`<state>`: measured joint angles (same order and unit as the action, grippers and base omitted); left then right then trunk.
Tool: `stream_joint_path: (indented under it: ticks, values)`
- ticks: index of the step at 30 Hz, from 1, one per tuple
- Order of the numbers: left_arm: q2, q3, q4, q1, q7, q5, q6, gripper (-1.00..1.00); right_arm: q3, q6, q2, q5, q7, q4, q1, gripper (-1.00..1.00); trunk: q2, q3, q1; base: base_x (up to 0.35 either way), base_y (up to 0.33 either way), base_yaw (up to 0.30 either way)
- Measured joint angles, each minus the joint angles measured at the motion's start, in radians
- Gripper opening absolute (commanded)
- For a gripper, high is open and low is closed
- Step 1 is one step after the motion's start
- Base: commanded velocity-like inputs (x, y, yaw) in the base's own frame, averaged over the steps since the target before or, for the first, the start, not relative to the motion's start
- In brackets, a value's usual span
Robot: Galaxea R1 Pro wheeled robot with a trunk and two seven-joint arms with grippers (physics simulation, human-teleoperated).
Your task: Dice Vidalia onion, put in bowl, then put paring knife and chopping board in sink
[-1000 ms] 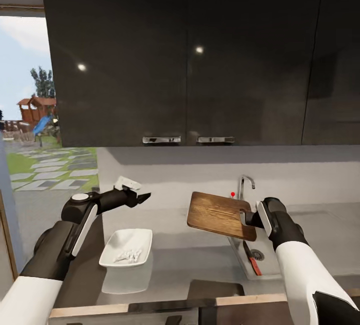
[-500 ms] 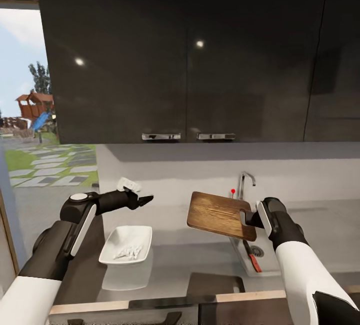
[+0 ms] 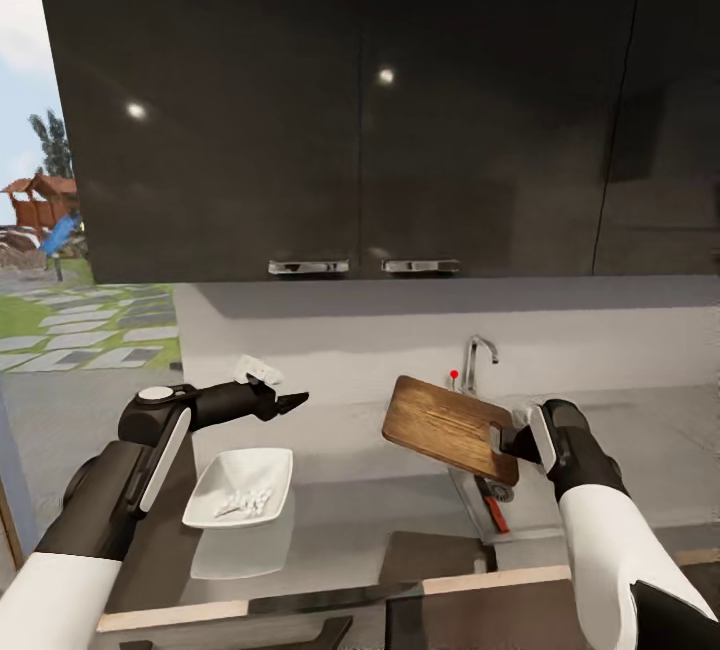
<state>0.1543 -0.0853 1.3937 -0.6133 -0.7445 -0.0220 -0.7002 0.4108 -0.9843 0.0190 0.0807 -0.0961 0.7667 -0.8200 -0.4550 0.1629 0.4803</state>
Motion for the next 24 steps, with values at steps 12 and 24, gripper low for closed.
stream_joint_path:
  ticks: [12, 24]
  values:
    - [0.0, 0.0, 0.007, 0.0, 0.001, 0.0, -0.001, 1.0, 0.09, 0.0, 0.0, -0.002, -0.002, 0.0, 0.0, -1.0, 0.0, -0.018, 0.0, 0.0, 0.0, -0.159]
    - [0.012, 0.05, 0.036, 0.0, -0.157, -0.002, -0.003, 1.0, 0.093, 0.0, -0.01, -0.003, -0.006, -0.001, 0.0, -1.0, 0.0, -0.03, 0.0, 0.0, 0.0, -0.092]
